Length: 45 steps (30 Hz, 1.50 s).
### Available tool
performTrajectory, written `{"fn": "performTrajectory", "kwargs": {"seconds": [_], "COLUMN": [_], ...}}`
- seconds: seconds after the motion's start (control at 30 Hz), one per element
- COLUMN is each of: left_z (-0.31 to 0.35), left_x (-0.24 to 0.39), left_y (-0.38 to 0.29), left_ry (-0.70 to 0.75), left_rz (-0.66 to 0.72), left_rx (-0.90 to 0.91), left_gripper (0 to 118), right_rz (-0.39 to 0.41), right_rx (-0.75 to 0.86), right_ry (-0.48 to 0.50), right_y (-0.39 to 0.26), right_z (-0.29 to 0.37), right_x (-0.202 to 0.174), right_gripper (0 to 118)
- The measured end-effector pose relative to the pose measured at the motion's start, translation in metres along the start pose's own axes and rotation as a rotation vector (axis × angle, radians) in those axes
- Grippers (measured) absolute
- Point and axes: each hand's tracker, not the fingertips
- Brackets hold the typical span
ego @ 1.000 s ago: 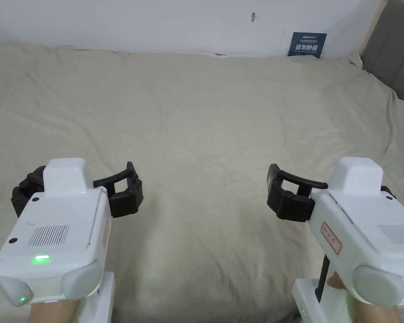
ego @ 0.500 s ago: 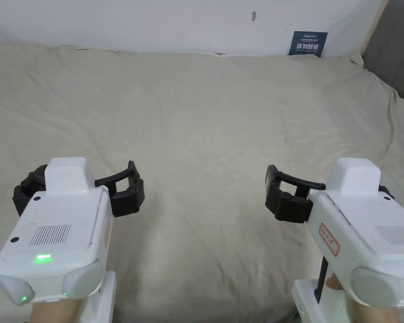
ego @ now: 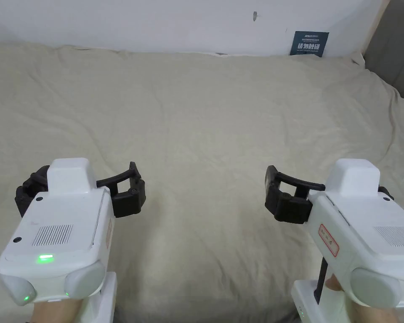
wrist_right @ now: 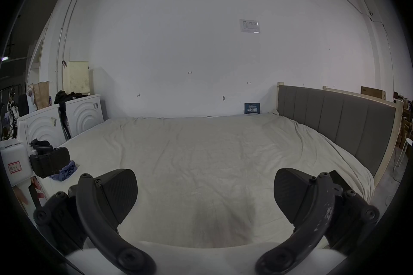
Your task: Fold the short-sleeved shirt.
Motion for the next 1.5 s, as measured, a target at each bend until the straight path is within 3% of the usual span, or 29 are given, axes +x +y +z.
{"fn": "performTrajectory", "kwargs": {"seconds": [0.73, 0.77, 0.87, 0.93, 1.3, 1.4, 1.5], "left_z": [0.001, 0.002, 0.003, 0.002, 0.014, 0.014, 0.014], "left_x": [0.001, 0.002, 0.006, 0.01, 0.032, 0.033, 0.035], "left_y": [0.008, 0.01, 0.014, 0.008, -0.045, -0.053, -0.058], "left_ry": [-0.008, -0.01, -0.037, -0.051, -0.104, -0.109, -0.108], "left_rz": [0.004, 0.012, 0.031, 0.024, -0.005, -0.02, -0.038], "left_rx": [0.013, 0.011, -0.069, -0.155, -0.354, -0.375, -0.392], "left_gripper": [118, 118, 118, 118, 118, 118, 118], "right_rz": [-0.033, -0.053, -0.167, -0.16, -0.097, -0.179, -0.195], "right_rx": [-0.007, -0.024, -0.294, -0.431, -0.611, -0.653, -0.645], "right_ry": [-0.009, -0.011, -0.022, -0.05, -0.041, -0.028, -0.047], "right_y": [0.008, 0.011, 0.029, 0.033, 0.002, -0.005, -0.007], "right_z": [0.002, 0.001, -0.012, -0.018, 0.001, -0.006, -0.008], "right_x": [0.002, 0.003, 0.007, 0.006, -0.02, -0.013, -0.01], "right_gripper": [118, 118, 118, 118, 118, 118, 118]}}
